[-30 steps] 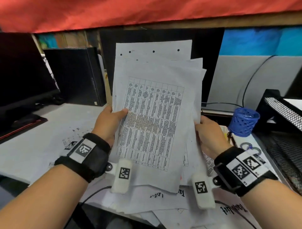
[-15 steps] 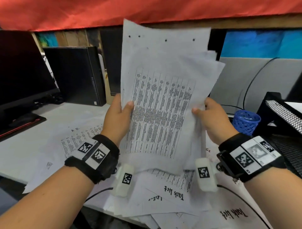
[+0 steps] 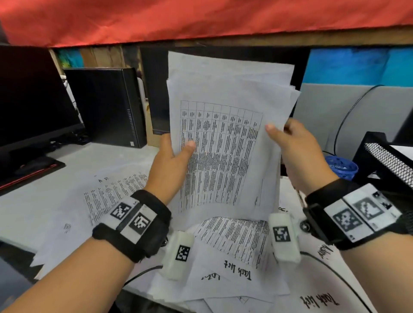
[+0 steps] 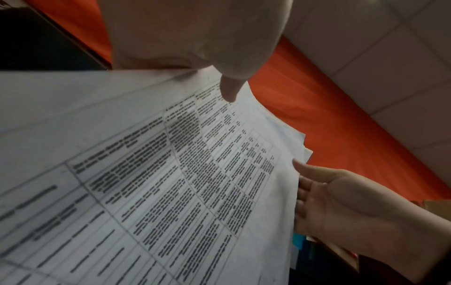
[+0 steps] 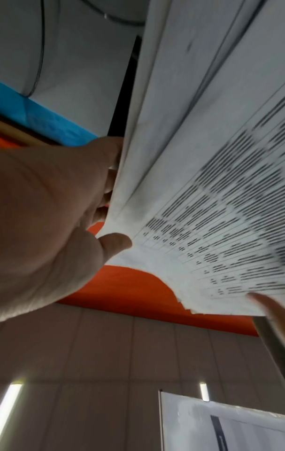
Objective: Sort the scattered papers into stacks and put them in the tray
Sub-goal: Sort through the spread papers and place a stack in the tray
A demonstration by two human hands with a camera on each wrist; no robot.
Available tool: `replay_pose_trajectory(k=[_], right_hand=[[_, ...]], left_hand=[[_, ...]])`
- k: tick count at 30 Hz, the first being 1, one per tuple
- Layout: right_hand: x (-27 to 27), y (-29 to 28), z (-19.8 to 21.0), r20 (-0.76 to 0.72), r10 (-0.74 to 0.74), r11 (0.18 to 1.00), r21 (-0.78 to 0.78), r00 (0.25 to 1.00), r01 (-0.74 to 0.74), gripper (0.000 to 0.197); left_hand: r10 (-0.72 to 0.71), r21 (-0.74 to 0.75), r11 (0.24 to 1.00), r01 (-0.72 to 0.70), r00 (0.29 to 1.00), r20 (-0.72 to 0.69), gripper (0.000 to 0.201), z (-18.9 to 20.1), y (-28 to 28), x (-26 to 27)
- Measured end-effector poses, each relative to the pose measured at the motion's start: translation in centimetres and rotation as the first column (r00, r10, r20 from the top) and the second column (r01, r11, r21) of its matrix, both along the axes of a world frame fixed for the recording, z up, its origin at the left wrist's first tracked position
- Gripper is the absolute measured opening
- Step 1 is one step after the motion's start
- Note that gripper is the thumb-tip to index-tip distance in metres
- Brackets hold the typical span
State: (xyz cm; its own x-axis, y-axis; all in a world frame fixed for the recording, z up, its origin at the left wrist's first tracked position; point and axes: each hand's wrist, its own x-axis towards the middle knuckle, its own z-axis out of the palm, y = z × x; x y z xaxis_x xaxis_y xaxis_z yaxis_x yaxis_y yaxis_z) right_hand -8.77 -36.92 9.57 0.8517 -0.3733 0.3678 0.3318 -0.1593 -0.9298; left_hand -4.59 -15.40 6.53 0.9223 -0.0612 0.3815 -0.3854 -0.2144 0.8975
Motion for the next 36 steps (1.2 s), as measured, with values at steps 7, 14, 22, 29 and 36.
replay_pose_trajectory(k=[7,14,22,29,36], right_hand=[[2.2,-0.6,7.1,0.272,-0.103,0.955,-0.242,0.957,0.171,0.035],[4.4,-0.6,8.6,0.284,-0.202,0.893,-0.339,0.937,0.295,0.010],[5.6,-1.4,6.6,0.245,-0.270,0.916,-0.234,0.931,0.327,0.011],[4.8,-2.4,4.0,0.296,-0.182,0.978,-0.043,0.938,0.204,0.040],[3.5,-2.3,-2.8,0.000,-0.060,0.986,-0.157,0.998,0.059,0.088]], left_hand=[[0.030,-0.105,0.993,-0.044,0.991,-0.130,0.045,-0.4,0.7,1.8],[0.017,-0.154,0.987,-0.042,0.986,-0.164,0.044,-0.9,0.9,2.9],[-0.016,-0.138,0.990,-0.006,0.987,-0.162,0.036,-0.1,0.2,3.8],[0.010,-0.032,0.999,-0.017,0.981,-0.193,0.034,0.8,0.7,4.8],[-0.050,-0.026,0.999,0.046,0.986,-0.158,0.031,1.3,0.9,4.3]])
